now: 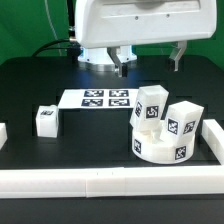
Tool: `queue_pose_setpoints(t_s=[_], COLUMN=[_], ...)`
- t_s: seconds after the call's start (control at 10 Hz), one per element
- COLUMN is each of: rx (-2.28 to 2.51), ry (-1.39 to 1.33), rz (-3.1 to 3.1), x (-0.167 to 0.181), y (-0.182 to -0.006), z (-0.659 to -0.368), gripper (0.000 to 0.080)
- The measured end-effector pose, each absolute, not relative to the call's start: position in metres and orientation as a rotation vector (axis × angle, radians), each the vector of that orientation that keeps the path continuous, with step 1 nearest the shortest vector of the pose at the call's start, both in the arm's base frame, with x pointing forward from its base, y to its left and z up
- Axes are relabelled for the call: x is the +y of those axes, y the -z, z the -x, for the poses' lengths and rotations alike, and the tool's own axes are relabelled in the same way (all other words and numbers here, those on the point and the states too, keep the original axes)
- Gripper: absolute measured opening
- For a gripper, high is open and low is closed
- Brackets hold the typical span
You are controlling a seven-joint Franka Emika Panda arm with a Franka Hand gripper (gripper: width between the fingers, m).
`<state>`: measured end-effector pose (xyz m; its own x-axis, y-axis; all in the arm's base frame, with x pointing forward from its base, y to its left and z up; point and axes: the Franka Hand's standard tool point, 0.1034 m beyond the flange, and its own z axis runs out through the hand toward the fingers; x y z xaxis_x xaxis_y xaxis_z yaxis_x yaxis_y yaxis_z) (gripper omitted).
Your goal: Assemble stool
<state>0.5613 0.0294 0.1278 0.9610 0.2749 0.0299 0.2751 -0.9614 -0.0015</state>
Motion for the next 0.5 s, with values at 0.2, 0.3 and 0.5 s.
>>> queue_pose_setpoints(t_s=[0.2, 0.3, 0.5], rx=[-0.628, -0.827, -1.041], ry=[0.059, 0.053, 0.039], rz=[3.080, 3.033, 2.967], x=[0.0284, 0.0293, 0.0272], y=[-0.1233, -0.1212, -0.1196], z=[-0.5607, -0.5595, -0.5579], gripper=[0.0650, 0.0650, 0.0650])
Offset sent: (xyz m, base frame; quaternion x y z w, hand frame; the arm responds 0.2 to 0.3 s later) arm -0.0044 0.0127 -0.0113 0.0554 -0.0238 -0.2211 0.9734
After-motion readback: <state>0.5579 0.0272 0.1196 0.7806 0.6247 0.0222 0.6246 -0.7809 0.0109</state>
